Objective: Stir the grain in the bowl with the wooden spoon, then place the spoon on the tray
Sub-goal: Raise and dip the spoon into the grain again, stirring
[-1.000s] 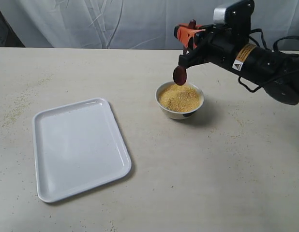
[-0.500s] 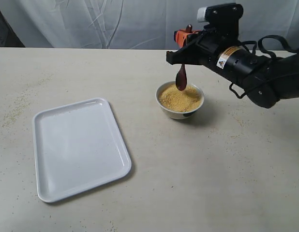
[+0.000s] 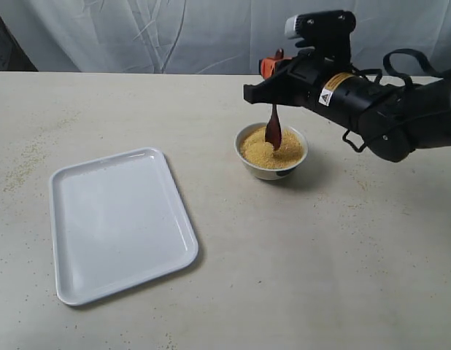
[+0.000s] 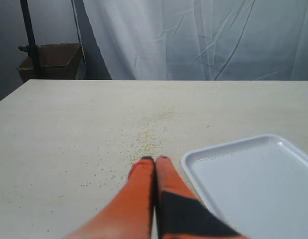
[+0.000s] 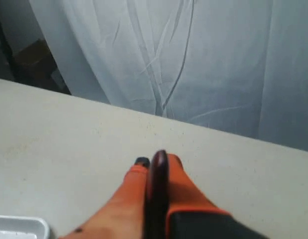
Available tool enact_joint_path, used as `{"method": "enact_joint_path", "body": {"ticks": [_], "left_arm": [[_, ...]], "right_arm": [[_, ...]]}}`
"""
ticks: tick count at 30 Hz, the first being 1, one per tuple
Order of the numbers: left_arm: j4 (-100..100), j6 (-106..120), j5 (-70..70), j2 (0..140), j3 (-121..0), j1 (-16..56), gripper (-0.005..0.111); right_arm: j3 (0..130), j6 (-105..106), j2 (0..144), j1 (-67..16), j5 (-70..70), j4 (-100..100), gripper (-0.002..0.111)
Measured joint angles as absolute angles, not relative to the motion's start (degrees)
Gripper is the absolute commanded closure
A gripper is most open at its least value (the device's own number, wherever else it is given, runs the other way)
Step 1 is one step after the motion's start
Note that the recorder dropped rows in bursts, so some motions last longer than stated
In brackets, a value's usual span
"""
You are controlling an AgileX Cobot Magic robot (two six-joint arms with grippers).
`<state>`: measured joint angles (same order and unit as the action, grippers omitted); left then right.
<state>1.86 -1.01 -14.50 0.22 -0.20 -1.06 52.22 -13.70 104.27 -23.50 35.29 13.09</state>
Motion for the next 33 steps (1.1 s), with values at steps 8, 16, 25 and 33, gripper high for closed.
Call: {"method": "enact_joint_path", "body": {"ticks": [8,16,25,33], "left_arm": [[1.9,-1.0,-14.5,0.2,-0.2,-1.1,0.107],[2.0,-1.0,-14.5,0.2,-0.2,-1.1,0.107],[2.3,-1.0,-14.5,0.2,-0.2,-1.1,0.107],[2.3,-1.0,-14.5,0.2,-0.2,-1.1,0.107]], "right_arm": [[52.8,-18.4,105.7,-23.9,35.4,13.0,0.108],[52.8,-17.0,109.7,-24.1,35.2,9.9,0.108],[52.8,-3.7,106.7,-24.2,36.3,-2.7,0.108],[52.8,-0.9,109.9,-24.2,37.5,-6.8,0.108]]}}
